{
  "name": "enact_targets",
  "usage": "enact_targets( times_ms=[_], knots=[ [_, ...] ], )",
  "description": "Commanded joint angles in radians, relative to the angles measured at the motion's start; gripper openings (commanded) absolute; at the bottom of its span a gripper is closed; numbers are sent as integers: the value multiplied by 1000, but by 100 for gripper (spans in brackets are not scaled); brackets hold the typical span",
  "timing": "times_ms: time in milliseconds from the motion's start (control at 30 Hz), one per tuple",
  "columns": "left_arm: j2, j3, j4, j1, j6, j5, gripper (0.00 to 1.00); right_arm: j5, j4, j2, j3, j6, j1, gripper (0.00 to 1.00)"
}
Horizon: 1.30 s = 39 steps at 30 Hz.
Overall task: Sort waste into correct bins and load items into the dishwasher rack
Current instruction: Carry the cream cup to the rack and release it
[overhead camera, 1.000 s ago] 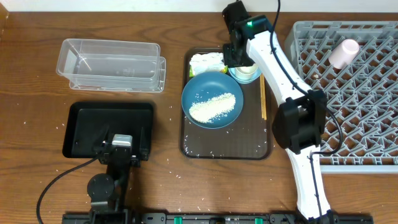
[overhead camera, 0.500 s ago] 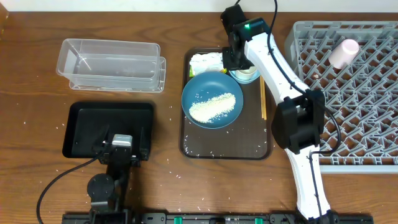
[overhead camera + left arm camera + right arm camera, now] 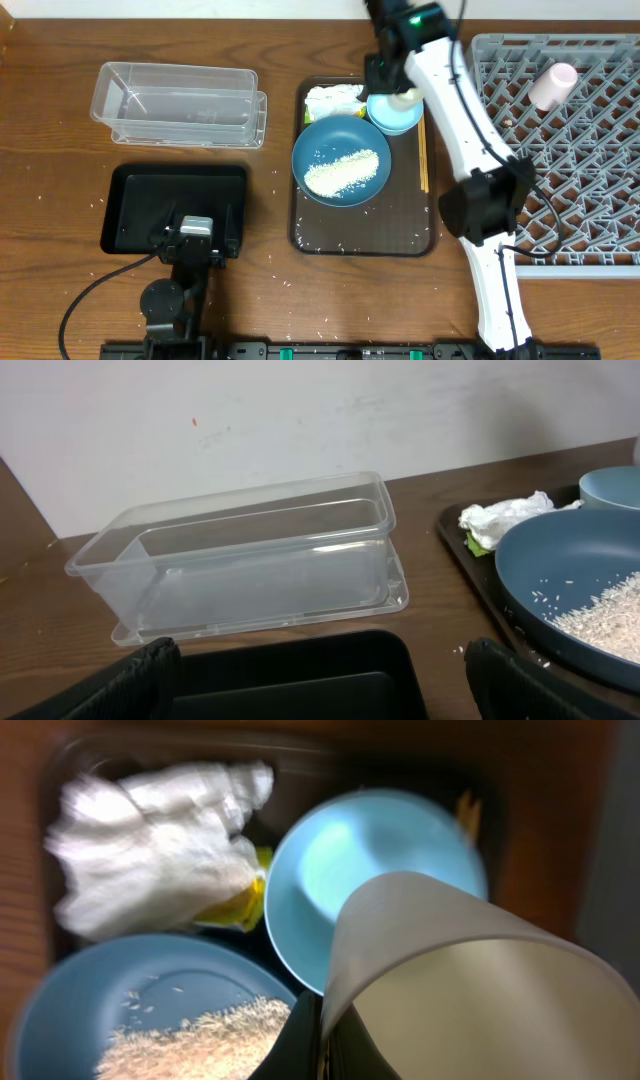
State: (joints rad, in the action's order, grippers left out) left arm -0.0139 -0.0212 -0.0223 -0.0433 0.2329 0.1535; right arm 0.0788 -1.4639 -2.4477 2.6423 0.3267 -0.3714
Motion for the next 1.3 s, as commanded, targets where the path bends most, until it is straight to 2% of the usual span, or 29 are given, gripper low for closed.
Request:
enact_targets(
  times_ms=[0, 167, 267, 467, 633, 767, 900, 1133, 1200, 1267],
  knots=[
    [2, 17, -33, -1, 2, 14, 93, -42, -63, 4, 175, -84, 81, 1],
    [2, 17, -33, -1, 2, 14, 93, -174, -180, 4, 393, -168, 257, 1],
    [2, 17, -33, -1, 2, 14, 93, -350, -217, 4, 447, -252, 415, 1],
    [2, 17, -34, -1, 2, 14, 93, -827, -227, 3, 409, -487, 743, 1],
    [2, 17, -33, -1, 2, 14, 93, -973, -186, 1, 320, -586, 924, 1],
    [2, 17, -33, -1, 2, 14, 93, -1035, -122, 1, 185, -639, 1030, 1],
    [2, 17, -34, -1, 2, 14, 93, -1106, 15, 1, 11, -642, 1099, 1],
    [2, 17, -33, -1, 2, 14, 93, -1549, 408, 1, -296, -639, 1157, 1],
    [2, 17, -33, -1, 2, 14, 93, -1630, 540, 1, -372, -615, 1157, 1],
    [2, 17, -33, -1, 2, 14, 93, -1629, 676, 1, -440, -543, 1148, 1]
  ],
)
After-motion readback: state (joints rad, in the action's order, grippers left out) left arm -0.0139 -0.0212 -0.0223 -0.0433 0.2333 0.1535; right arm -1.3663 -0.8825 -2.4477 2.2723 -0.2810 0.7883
